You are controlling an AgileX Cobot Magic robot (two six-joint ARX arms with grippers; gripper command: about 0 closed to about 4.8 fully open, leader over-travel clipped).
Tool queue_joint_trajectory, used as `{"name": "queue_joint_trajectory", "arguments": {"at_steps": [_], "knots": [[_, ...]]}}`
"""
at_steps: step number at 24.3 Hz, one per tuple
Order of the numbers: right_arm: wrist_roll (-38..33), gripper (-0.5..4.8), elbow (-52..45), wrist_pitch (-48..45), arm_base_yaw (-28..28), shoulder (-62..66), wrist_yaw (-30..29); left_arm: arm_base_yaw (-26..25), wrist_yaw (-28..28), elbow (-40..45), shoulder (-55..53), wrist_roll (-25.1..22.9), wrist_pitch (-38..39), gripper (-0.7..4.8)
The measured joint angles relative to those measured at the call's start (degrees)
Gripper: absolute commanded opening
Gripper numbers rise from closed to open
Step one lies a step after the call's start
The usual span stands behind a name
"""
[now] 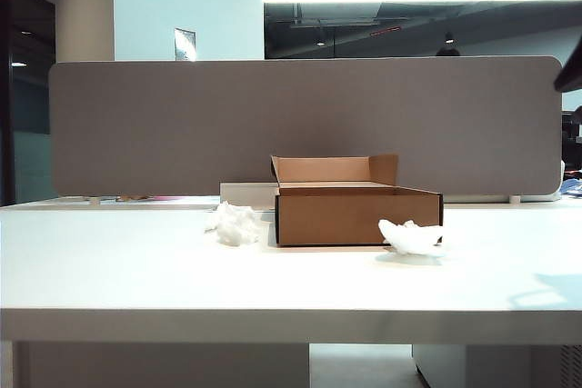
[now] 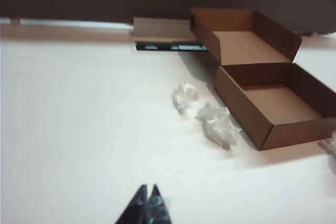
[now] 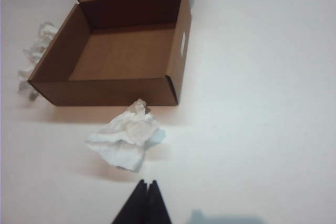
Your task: Pick up all the paper balls on the table and put them in the paper box.
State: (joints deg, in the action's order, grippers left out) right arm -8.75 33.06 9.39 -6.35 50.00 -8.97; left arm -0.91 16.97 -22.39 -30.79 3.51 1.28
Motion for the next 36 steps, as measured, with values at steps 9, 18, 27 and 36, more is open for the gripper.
{"name": "queue_joint_trajectory", "arguments": {"at_steps": [9,18,27,36], "knots": [[-0.02,-0.05,6.27,-0.28,-0.02,12.61,-3.04,0.02,3.23,-7.34,-15.87,-0.04,-0.37,-0.05],[0.20,-0.05,6.40,-2.91,-0.02,20.68,-6.43,1.70,9.18,-14.16,-34.10,-0.04,-1.95,-0.05],[0.20,0.00,13.46,-1.22,-0.09,33.20,-7.74,9.29,9.46,-29.68,-55.60,0.00,-0.09,-0.04],[0.17,1.41,19.96,0.57,-0.63,41.00,-10.40,12.59,6.71,-42.36,-66.49,0.02,4.96,-0.03]]}}
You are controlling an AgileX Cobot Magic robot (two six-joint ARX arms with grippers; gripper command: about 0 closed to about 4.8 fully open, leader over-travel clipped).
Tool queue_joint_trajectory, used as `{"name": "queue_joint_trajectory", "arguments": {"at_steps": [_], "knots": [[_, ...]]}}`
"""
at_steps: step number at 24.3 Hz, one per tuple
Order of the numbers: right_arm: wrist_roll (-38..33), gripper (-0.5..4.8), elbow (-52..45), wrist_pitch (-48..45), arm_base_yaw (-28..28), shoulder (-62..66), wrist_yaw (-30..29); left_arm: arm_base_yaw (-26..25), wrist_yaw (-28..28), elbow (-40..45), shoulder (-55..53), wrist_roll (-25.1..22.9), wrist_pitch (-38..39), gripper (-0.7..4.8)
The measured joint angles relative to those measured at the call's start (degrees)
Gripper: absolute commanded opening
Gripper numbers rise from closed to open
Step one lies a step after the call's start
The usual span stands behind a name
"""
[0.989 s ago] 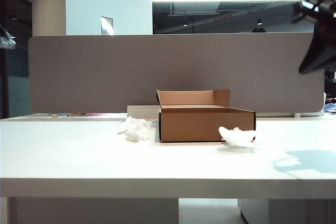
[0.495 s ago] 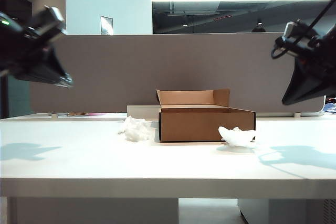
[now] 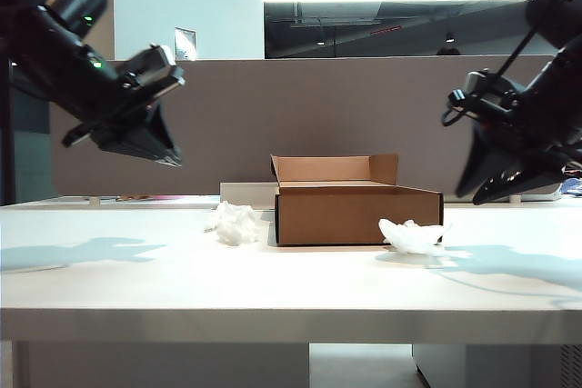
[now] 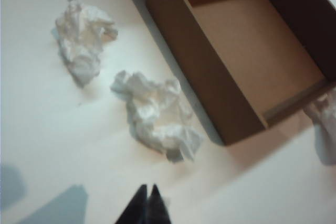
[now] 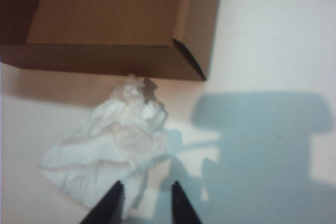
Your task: Pick up all the paper balls on the table and put them in the paper box.
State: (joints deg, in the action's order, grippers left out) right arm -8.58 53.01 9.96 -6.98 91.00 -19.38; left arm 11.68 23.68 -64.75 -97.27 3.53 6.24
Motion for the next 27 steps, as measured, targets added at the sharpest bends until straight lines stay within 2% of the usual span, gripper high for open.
{"name": "queue_joint_trajectory", "arguments": {"at_steps": [6,7,9,10,11,13,18,22,27], "knots": [[0.02,1.72,5.55,2.69,-0.85,5.27,-0.98,0.74,-0.70,-9.46,-7.26,0.04,4.85,-0.02],[0.04,1.73,6.71,3.43,-1.07,6.34,-1.29,0.76,-0.68,-10.69,-8.24,0.07,6.05,0.13],[0.04,1.91,9.44,5.35,-1.75,9.18,-2.12,1.01,-0.70,-15.23,-11.85,0.24,10.78,1.91],[0.02,2.28,9.88,5.75,-2.05,9.79,-2.14,1.20,-0.72,-15.93,-12.44,0.22,11.63,2.85],[0.07,2.57,10.23,6.45,-2.21,10.40,-2.14,1.42,-0.70,-16.39,-13.05,0.22,12.07,2.91],[0.28,2.75,10.34,7.23,-2.34,10.82,-2.12,2.01,-0.79,-16.44,-13.25,0.20,12.26,2.92],[1.33,2.75,10.40,7.50,-2.21,10.82,-1.86,4.63,-1.09,-16.55,-15.74,0.42,11.21,2.92],[1.36,2.74,10.43,7.39,-2.23,10.82,-1.68,7.02,-4.85,-16.50,-17.81,0.17,10.14,2.92],[1.38,2.74,10.43,7.37,-2.23,10.82,-0.48,6.93,-6.84,-16.55,-19.02,0.15,7.58,2.91]]}}
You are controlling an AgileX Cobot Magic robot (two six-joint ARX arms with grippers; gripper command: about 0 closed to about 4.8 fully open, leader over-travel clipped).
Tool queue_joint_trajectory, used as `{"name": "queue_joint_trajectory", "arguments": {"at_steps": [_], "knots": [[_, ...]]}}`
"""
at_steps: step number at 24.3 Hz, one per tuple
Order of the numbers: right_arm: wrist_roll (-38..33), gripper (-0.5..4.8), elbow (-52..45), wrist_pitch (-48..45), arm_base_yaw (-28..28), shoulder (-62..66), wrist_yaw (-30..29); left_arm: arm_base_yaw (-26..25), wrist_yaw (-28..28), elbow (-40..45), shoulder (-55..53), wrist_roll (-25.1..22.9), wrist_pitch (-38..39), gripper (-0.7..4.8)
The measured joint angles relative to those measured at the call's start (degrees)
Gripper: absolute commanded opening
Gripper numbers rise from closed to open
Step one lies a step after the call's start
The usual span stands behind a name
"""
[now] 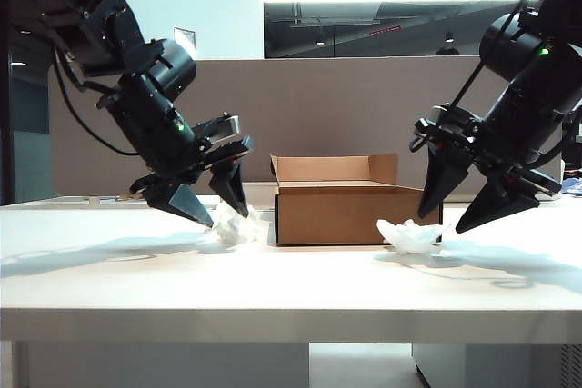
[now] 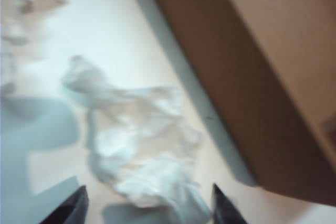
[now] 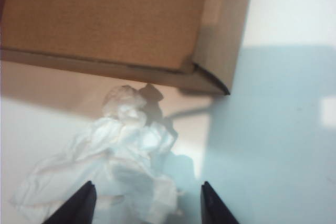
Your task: Pick up all the paper balls on the table and put them in the paper box.
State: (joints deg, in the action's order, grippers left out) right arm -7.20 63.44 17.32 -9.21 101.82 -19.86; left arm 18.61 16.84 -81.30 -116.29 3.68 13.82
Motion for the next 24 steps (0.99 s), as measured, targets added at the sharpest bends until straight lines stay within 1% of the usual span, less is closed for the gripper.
{"name": "queue_joint_trajectory", "arguments": {"at_steps": [4,6,10,11,12,13,14,16,17,18,19,24], "knots": [[0.00,2.70,0.00,-0.28,0.00,0.02,0.52,-0.22,-0.48,0.07,-1.01,0.02,-0.28,2.86],[0.00,2.60,0.00,-1.25,-0.02,0.57,0.57,0.09,-0.44,0.04,-1.01,0.00,-1.75,2.70],[-0.11,2.60,0.02,-1.55,-1.03,3.58,0.42,0.26,-0.46,0.04,-1.01,0.02,-3.17,2.66],[-0.20,2.50,0.09,-1.95,-1.18,3.83,0.20,0.24,-0.46,0.04,-1.01,0.02,-3.30,2.55],[-0.24,1.80,0.22,-2.01,-1.40,3.91,0.24,0.22,-0.46,0.04,-1.01,0.02,-3.39,1.87],[-0.31,1.25,0.24,-2.29,-1.62,4.09,0.15,0.22,-0.46,0.02,-1.01,0.00,-3.45,1.28],[-0.31,0.68,0.24,-2.38,-1.73,4.20,0.15,0.22,-0.46,0.02,-1.01,0.00,-3.56,0.96],[-0.26,0.41,0.22,-2.36,-1.75,4.44,0.15,0.24,-0.42,0.02,-1.01,0.04,-4.07,0.69],[-0.28,0.33,0.22,-2.40,-1.75,4.44,0.11,0.24,-0.42,0.02,-1.03,0.00,-4.22,0.48],[-0.33,0.09,0.22,-2.45,-1.75,4.44,0.09,0.22,-0.42,-0.04,-1.16,-0.04,-4.35,0.13],[-0.33,-0.08,0.22,-2.40,-1.75,4.42,-0.07,0.22,-0.42,-0.04,-1.27,-0.02,-4.59,-0.08],[-0.31,-0.07,0.22,-2.43,-1.73,4.42,-1.62,0.22,-0.42,-0.15,-1.55,0.00,-4.37,-0.06]]}}
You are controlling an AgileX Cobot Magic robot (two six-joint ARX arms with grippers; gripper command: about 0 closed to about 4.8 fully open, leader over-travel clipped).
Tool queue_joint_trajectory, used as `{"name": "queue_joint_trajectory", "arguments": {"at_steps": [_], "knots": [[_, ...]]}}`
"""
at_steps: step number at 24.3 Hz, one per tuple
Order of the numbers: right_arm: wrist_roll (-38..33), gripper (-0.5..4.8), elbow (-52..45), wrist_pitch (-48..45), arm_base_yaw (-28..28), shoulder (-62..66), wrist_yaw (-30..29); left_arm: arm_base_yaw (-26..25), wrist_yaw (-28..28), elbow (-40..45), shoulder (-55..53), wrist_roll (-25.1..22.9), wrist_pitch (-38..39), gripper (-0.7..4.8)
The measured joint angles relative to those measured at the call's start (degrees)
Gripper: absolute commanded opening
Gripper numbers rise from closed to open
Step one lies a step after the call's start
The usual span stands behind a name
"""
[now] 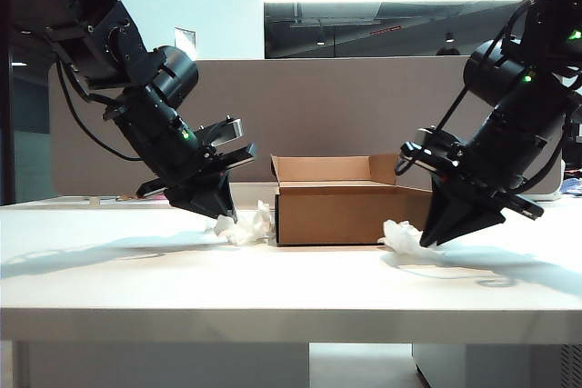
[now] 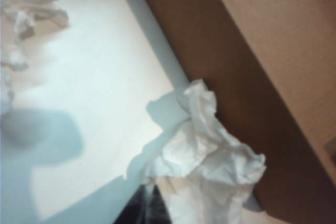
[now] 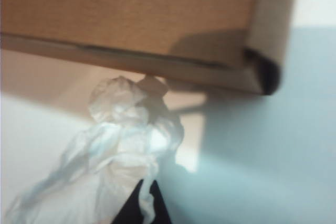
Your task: Pick up all the paper balls on the table and put them in the paper box.
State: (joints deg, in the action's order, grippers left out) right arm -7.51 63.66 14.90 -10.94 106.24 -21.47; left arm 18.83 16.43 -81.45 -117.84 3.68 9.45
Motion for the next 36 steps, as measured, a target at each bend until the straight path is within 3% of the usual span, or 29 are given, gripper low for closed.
{"name": "queue_joint_trajectory", "arguments": {"at_steps": [8,10,12,14,21,22,23,25,27,28,29,32,34,36], "knots": [[0.00,-0.07,0.00,-1.88,-0.52,-7.45,-3.04,0.02,-1.01,-0.11,5.97,-0.02,-1.18,0.06],[0.00,-0.07,0.02,-2.78,-0.50,-8.02,-3.04,0.02,-1.03,-0.11,5.42,-0.46,0.07,2.13],[0.00,-0.07,0.00,-2.10,-0.48,-7.98,-3.15,0.00,-1.03,-0.11,4.39,-1.16,2.82,3.27],[-0.02,-0.07,0.57,-1.79,-0.83,-7.98,-3.91,0.00,-0.55,-0.07,3.52,-1.38,4.57,3.42],[0.02,-0.07,6.19,-3.43,-1.27,-8.13,-3.21,0.13,1.44,-0.09,0.52,-1.36,4.90,3.19],[0.00,-0.07,6.54,-3.45,-1.27,-8.13,-2.51,0.13,1.44,-0.07,0.11,-1.36,5.01,2.83],[0.00,-0.07,6.80,-3.50,-1.27,-8.11,-1.25,0.13,1.44,-0.07,-0.17,-1.42,4.98,1.62],[0.00,-0.07,6.80,-5.18,-1.18,-8.07,1.75,0.15,1.44,-0.07,-0.22,-1.44,4.90,0.25],[0.02,-0.04,6.84,-9.14,-1.20,-7.50,2.23,0.15,1.44,-0.07,-0.31,-1.46,4.87,-0.06],[0.02,0.33,6.88,-10.21,-1.20,-6.95,2.36,0.15,1.44,-0.13,-0.31,-1.49,4.87,-0.06],[0.02,1.22,6.88,-11.41,-1.22,-5.79,2.40,0.15,1.44,-0.24,-0.31,-1.49,4.66,-0.06],[-0.02,3.19,6.82,-11.13,-1.20,-4.57,3.56,0.15,1.38,-0.24,0.57,-1.49,4.74,-0.06],[0.02,3.80,6.84,-11.54,-1.14,-4.59,3.74,0.15,1.31,-0.28,2.71,-1.49,4.26,-0.06],[0.00,4.04,6.91,-12.24,-1.14,-4.59,3.72,0.17,0.98,-0.37,4.24,-1.49,2.60,-0.06]]}}
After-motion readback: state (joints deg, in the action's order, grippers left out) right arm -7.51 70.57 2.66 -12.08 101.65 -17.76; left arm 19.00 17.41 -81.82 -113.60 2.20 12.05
